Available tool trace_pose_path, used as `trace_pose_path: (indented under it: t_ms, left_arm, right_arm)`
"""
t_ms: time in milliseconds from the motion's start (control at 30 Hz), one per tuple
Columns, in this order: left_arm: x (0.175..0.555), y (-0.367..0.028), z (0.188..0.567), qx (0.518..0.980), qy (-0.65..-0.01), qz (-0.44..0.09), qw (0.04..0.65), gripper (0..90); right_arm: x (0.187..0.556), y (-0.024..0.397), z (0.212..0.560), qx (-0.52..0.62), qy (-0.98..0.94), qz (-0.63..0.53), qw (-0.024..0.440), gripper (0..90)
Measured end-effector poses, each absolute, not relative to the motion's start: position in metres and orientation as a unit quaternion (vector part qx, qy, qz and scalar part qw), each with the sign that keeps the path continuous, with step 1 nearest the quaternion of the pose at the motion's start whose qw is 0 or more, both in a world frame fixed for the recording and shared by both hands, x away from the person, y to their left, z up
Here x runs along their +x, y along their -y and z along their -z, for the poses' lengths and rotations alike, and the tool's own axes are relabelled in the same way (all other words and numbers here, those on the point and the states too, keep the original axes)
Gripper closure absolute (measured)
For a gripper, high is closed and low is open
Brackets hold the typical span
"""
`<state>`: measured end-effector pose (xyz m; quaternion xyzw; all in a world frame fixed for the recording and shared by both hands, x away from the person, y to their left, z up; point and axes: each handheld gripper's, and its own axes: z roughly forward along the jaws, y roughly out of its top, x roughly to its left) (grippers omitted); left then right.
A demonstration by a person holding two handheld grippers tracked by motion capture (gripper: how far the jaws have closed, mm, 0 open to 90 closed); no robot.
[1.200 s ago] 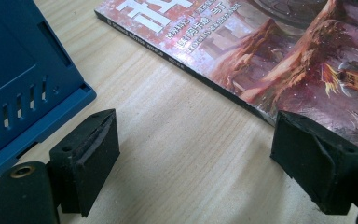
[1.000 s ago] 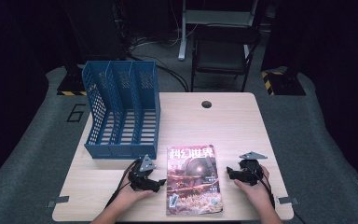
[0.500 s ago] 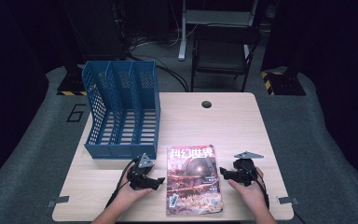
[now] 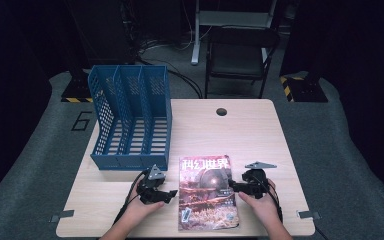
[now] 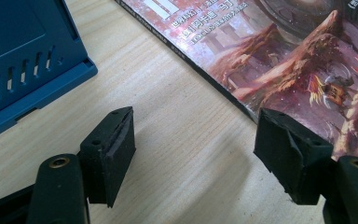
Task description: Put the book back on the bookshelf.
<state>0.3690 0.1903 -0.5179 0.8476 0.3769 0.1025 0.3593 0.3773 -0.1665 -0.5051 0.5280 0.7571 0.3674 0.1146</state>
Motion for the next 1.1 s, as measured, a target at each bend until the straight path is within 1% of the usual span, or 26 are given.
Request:
trace_pose_path:
  t_ms: [67, 133, 167, 200, 300, 500, 567, 600, 767, 867, 1100]
  left_arm:
    - [0.369, -0.19, 0.518, 0.846, -0.381, -0.102, 0.358, 28.6]
    - [0.369, -0.19, 0.517, 0.845, -0.386, -0.09, 0.359, 28.7]
    - [0.369, -0.19, 0.517, 0.841, -0.391, -0.094, 0.361, 28.8]
    - [0.368, -0.189, 0.517, 0.835, -0.402, -0.087, 0.365, 29.1]
    - [0.369, -0.188, 0.516, 0.842, -0.394, -0.094, 0.355, 31.3]
    - [0.364, -0.178, 0.514, 0.838, -0.399, -0.066, 0.366, 32.9]
    - [0.363, -0.174, 0.514, 0.84, -0.396, -0.069, 0.365, 33.1]
    - [0.362, -0.172, 0.514, 0.838, -0.399, -0.062, 0.366, 33.1]
    - [0.362, -0.167, 0.515, 0.842, -0.39, -0.07, 0.365, 33.5]
    - [0.361, -0.162, 0.516, 0.844, -0.384, -0.072, 0.368, 33.9]
    - [0.354, -0.15, 0.517, 0.855, -0.359, -0.076, 0.367, 33.9]
  right_arm:
    - [0.377, 0.165, 0.506, 0.53, -0.755, -0.368, 0.112, 33.3]
    - [0.378, 0.164, 0.506, 0.524, -0.759, -0.371, 0.108, 33.4]
    - [0.377, 0.163, 0.507, 0.524, -0.76, -0.37, 0.106, 33.5]
    - [0.377, 0.161, 0.507, 0.527, -0.758, -0.369, 0.103, 33.7]
    - [0.378, 0.16, 0.508, 0.528, -0.76, -0.367, 0.099, 34.0]
    - [0.377, 0.156, 0.51, 0.521, -0.765, -0.367, 0.095, 36.1]
    - [0.377, 0.155, 0.51, 0.523, -0.762, -0.371, 0.086, 36.1]
    - [0.377, 0.155, 0.51, 0.523, -0.762, -0.371, 0.086, 36.1]
    - [0.378, 0.152, 0.511, 0.525, -0.763, -0.369, 0.076, 36.6]
    - [0.378, 0.151, 0.512, 0.524, -0.765, -0.367, 0.076, 38.6]
    - [0.378, 0.148, 0.513, 0.518, -0.767, -0.371, 0.074, 39.6]
